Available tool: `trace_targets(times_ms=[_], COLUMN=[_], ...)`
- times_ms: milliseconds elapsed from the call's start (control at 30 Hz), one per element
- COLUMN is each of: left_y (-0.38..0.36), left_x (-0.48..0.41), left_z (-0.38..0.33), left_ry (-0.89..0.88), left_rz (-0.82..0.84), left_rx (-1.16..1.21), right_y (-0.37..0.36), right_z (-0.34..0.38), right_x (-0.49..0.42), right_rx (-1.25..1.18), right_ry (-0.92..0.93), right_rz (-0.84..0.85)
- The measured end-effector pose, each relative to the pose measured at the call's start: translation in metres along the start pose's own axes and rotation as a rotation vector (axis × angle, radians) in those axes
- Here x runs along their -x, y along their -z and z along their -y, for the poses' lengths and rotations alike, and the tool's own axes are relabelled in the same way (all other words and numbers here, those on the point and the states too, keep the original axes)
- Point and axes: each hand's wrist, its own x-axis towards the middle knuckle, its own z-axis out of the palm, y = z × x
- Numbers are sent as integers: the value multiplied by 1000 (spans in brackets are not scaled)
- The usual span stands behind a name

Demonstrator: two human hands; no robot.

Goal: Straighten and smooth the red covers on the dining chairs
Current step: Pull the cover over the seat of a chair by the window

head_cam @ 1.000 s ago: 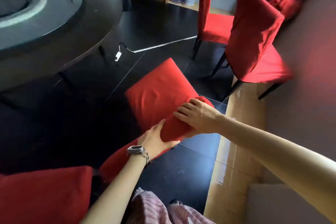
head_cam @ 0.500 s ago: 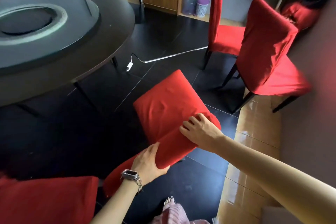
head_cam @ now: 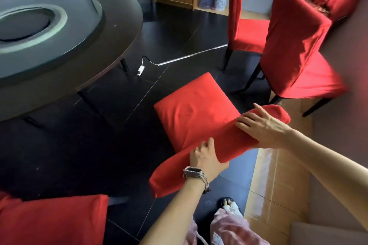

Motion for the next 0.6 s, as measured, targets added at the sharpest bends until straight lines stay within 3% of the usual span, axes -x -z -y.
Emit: trace_targets(times_ms=[200, 333, 600], left_y=[-14, -22, -33], left_x=[-19, -28, -43], left_z=[-36, -32, -59], left_ry=[28, -73, -6], left_rz=[-95, -133, -138], left_rx=[-45, -82, -239], right_y=[-34, -57, -92], right_z=[13, -17, -61], right_x=[-19, -13, 0], right_rx=[-147, -152, -192], right_ry=[274, 292, 253], right_rz=[-152, -190, -124])
